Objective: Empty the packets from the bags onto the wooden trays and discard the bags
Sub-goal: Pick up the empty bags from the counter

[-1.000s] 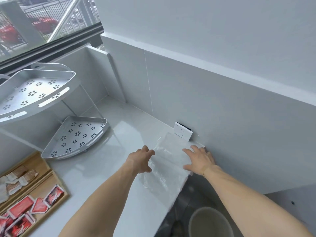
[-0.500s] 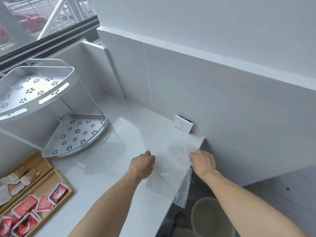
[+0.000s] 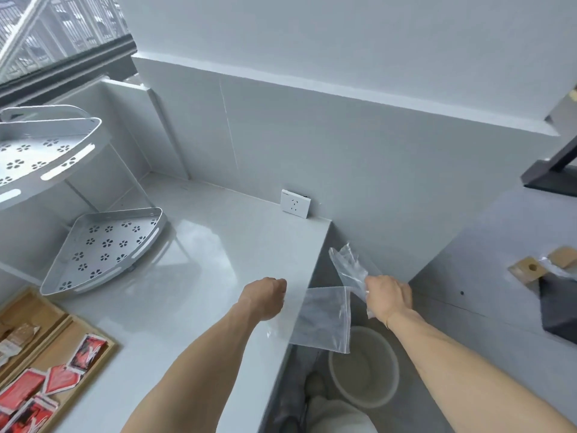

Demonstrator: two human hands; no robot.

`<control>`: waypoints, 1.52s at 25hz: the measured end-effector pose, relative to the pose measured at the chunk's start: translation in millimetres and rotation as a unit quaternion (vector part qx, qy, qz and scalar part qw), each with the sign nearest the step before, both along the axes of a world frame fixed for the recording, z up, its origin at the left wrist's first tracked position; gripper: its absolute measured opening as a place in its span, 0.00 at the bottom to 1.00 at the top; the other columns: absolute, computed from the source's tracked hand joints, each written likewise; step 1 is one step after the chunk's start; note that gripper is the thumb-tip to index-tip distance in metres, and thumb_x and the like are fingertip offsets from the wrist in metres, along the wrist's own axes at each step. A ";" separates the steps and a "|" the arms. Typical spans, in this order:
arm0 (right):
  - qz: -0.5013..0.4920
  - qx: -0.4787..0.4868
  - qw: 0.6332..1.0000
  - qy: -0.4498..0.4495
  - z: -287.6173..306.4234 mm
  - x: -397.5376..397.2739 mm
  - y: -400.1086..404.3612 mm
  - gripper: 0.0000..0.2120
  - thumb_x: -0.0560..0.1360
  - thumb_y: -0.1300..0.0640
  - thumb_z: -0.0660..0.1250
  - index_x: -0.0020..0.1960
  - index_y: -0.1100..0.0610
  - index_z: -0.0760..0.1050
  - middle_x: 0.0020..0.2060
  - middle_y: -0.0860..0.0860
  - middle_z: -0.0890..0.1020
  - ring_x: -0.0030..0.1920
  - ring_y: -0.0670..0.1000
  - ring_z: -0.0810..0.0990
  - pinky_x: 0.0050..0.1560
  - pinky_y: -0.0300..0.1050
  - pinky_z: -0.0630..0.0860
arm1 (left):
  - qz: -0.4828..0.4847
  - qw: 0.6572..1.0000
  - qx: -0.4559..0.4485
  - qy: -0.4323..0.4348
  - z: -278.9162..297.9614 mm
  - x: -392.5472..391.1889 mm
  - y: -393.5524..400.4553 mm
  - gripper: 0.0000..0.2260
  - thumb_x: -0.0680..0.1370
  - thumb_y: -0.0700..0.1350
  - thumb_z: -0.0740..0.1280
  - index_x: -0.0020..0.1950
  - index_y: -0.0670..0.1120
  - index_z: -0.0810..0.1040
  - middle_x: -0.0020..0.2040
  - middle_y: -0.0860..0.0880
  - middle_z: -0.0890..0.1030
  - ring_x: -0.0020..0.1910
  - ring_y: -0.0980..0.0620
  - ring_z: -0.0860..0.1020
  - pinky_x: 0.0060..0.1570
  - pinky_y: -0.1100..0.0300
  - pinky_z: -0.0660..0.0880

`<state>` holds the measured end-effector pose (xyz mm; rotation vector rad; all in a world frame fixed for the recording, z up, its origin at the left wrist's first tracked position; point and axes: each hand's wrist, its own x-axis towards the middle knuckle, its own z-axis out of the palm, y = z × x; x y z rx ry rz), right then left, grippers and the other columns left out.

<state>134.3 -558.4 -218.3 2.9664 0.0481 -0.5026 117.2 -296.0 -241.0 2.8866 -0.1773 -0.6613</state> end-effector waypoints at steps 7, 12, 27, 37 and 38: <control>-0.116 -0.008 0.993 -0.001 0.0 -69.7 -77.3 0.13 0.73 0.62 0.64 0.55 0.53 0.76 0.52 0.53 0.83 0.54 0.56 0.81 0.49 0.46 0.74 | -0.080 0.997 -0.003 0.024 5.2 -9.5 -84.8 0.14 0.74 0.39 0.56 0.56 0.48 0.74 0.52 0.45 0.81 0.48 0.42 0.79 0.40 0.56 0.71; -0.198 0.024 0.980 0.026 -16.2 -103.0 -125.3 0.13 0.72 0.62 0.62 0.53 0.51 0.75 0.49 0.52 0.83 0.51 0.56 0.81 0.45 0.44 0.73 | -0.111 0.993 0.015 0.049 -11.1 -18.1 -135.6 0.14 0.75 0.40 0.57 0.58 0.48 0.75 0.54 0.46 0.81 0.51 0.42 0.80 0.40 0.55 0.71; -0.265 0.177 0.930 0.182 -275.4 -105.1 -205.4 0.15 0.73 0.57 0.61 0.60 0.52 0.74 0.50 0.54 0.83 0.49 0.59 0.81 0.41 0.44 0.73 | 0.076 0.987 0.007 0.145 -256.5 -40.2 -229.6 0.09 0.78 0.43 0.56 0.54 0.45 0.72 0.49 0.43 0.81 0.42 0.42 0.74 0.40 0.54 0.72; -0.231 0.204 0.917 0.252 -520.8 -76.6 -201.0 0.19 0.76 0.53 0.63 0.66 0.53 0.71 0.55 0.56 0.82 0.52 0.59 0.81 0.46 0.47 0.78 | 0.122 0.969 -0.004 0.213 -493.2 -21.3 -263.1 0.11 0.78 0.46 0.62 0.59 0.46 0.71 0.50 0.45 0.78 0.44 0.45 0.77 0.42 0.54 0.75; -0.226 0.202 0.917 0.259 -538.9 -74.6 -199.8 0.18 0.76 0.53 0.63 0.66 0.53 0.71 0.54 0.56 0.82 0.52 0.58 0.81 0.47 0.49 0.79 | 0.127 0.968 0.001 0.216 -510.2 -19.1 -267.4 0.12 0.78 0.46 0.62 0.60 0.47 0.71 0.48 0.47 0.76 0.44 0.45 0.77 0.42 0.54 0.76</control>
